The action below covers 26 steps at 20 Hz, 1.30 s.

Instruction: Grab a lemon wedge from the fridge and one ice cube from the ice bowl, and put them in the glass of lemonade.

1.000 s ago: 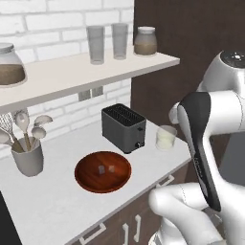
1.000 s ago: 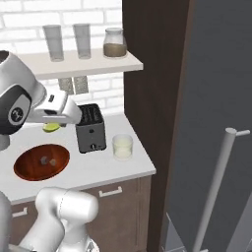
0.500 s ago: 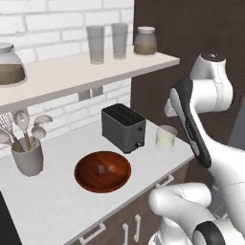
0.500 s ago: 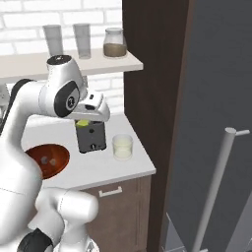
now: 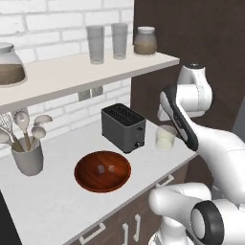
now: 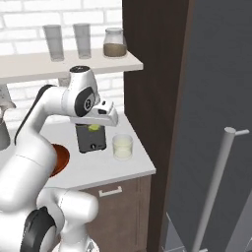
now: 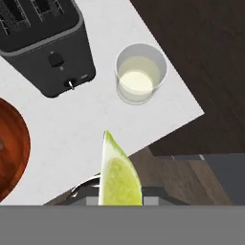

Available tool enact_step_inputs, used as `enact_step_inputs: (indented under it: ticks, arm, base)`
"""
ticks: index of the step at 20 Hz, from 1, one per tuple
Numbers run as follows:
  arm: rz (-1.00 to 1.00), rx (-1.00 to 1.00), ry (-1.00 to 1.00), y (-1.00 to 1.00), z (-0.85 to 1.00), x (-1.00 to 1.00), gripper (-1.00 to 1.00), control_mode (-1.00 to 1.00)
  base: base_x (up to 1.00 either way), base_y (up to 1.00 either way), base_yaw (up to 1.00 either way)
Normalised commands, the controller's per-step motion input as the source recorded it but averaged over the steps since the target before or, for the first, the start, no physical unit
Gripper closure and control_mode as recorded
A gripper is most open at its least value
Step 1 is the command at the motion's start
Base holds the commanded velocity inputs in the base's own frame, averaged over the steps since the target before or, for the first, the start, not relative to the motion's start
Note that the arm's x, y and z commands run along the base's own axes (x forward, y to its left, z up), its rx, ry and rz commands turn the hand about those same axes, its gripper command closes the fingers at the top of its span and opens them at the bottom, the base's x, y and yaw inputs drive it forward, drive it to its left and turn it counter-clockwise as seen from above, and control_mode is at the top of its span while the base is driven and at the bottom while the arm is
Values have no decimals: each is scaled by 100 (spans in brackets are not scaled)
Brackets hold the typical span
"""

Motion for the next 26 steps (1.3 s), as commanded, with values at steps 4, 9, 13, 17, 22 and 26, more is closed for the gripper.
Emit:
enact_step_inputs:
  ticks: [4, 9, 13, 17, 22, 26]
  arm:
    - [-10, 0, 0, -18, -59, 19, 100, -100]
    - [-17, 0, 0, -18, -43, 25, 100, -100]
    - [-9, 0, 0, 0, -8, 39, 100, -100]
    - [0, 0, 0, 0, 0, 43, 100, -100]
    - [0, 0, 0, 0, 0, 38, 100, -100]
    - [0, 0, 0, 0, 0, 30, 100, -100]
  base:
    - [0, 0, 0]
    - [0, 0, 0]
    - [0, 0, 0]
    - [0, 0, 0]
    - [0, 0, 0]
    - [0, 0, 0]
